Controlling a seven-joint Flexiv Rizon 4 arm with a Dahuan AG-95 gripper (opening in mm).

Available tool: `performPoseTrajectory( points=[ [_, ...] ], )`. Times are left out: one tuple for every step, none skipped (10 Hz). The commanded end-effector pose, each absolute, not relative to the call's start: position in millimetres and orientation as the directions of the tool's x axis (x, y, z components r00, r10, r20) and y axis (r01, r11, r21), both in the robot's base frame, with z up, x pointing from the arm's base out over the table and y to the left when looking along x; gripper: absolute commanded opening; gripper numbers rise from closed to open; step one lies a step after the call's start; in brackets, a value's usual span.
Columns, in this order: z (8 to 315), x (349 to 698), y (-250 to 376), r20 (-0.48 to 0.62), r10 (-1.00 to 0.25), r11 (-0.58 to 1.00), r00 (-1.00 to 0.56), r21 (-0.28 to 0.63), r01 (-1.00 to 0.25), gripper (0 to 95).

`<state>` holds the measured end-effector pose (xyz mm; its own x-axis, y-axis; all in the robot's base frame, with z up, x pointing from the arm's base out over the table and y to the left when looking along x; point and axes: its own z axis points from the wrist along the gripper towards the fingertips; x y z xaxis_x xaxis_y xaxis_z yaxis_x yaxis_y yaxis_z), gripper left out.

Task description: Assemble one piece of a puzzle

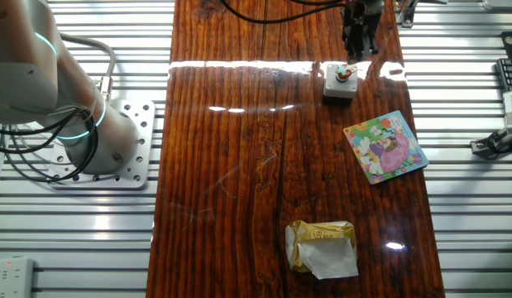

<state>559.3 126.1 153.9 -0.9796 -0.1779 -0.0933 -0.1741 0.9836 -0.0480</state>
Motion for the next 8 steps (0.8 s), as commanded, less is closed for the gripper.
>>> performPoseTrajectory(
  points=[
    [154.1, 559.2, 125.8, -0.089, -0.183, 0.983, -0.979, -0.05, -0.179, 0.0],
    [154.2, 559.3, 125.9, -0.089, -0.183, 0.983, -0.979, -0.049, -0.179, 0.0],
    [154.3, 559.5, 126.1, -0.089, -0.183, 0.982, -0.979, -0.05, -0.18, 0.0],
    [154.3, 559.5, 126.1, -0.086, -0.184, 0.982, -0.979, -0.049, -0.181, 0.0],
    [154.3, 559.5, 126.1, -0.088, -0.185, 0.982, -0.979, -0.049, -0.181, 0.0],
    [154.3, 559.5, 126.1, -0.095, -0.18, 0.983, -0.979, -0.046, -0.177, 0.0],
    [154.3, 559.5, 126.1, -0.103, -0.18, 0.984, -0.978, -0.035, -0.177, 0.0],
    [154.3, 559.5, 126.1, -0.103, -0.214, 0.977, -0.971, -0.027, -0.213, 0.0]
  ],
)
